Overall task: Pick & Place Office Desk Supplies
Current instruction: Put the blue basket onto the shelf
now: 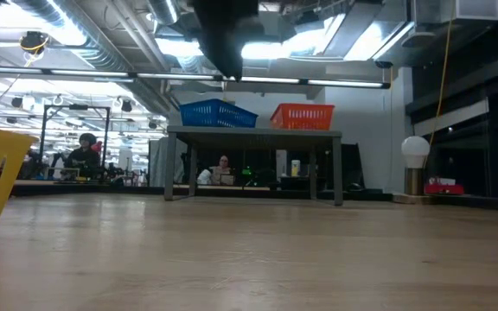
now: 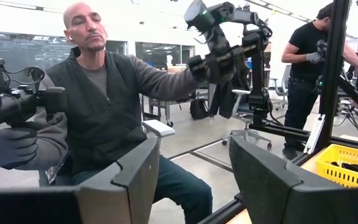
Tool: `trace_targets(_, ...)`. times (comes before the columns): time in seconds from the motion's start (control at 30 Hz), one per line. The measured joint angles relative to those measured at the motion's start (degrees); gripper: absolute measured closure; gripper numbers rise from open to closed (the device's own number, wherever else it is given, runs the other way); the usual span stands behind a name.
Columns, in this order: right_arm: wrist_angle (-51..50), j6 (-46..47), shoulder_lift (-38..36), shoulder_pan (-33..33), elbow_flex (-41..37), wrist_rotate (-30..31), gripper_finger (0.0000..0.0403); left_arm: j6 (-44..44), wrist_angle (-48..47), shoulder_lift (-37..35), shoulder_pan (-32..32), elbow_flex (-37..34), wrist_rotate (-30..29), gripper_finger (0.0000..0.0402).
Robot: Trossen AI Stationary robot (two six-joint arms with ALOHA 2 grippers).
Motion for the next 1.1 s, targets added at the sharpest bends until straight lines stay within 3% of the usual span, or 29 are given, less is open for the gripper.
trace_targets(0.1, 0.0, 0.07, 0.0, 0.0, 0.0, 0.01, 0.0206, 1.12, -3.27, -3.97, 1.86, 0.0, 8.52, 0.0256)
trace_targets(0.27, 0.02, -0.7, 0.0, 0.0, 0.0, 0.04, 0.0206, 4.24, -5.08, -11.51, 7.66, -0.02, 17.96, 0.0267)
trace_targets(0.47, 0.05, -3.47, 0.0, 0.0, -0.02, 0.36, 0.0206, 13.48, -0.51, -18.02, 17.15, 0.0, 36.83, 0.0282)
trace_targets(0.63, 0.2, -3.85, 0.0, 0.0, -0.01, 5.49, 0.0206, 22.5, 0.18, -18.43, 25.36, 0.0, 52.86, 0.029)
trace_targets(1.1, 0.17, -0.79, 0.0, 0.0, -0.02, 9.25, 0.0206, 30.6, -4.52, -8.46, 44.61, -0.04, 63.75, 0.025)
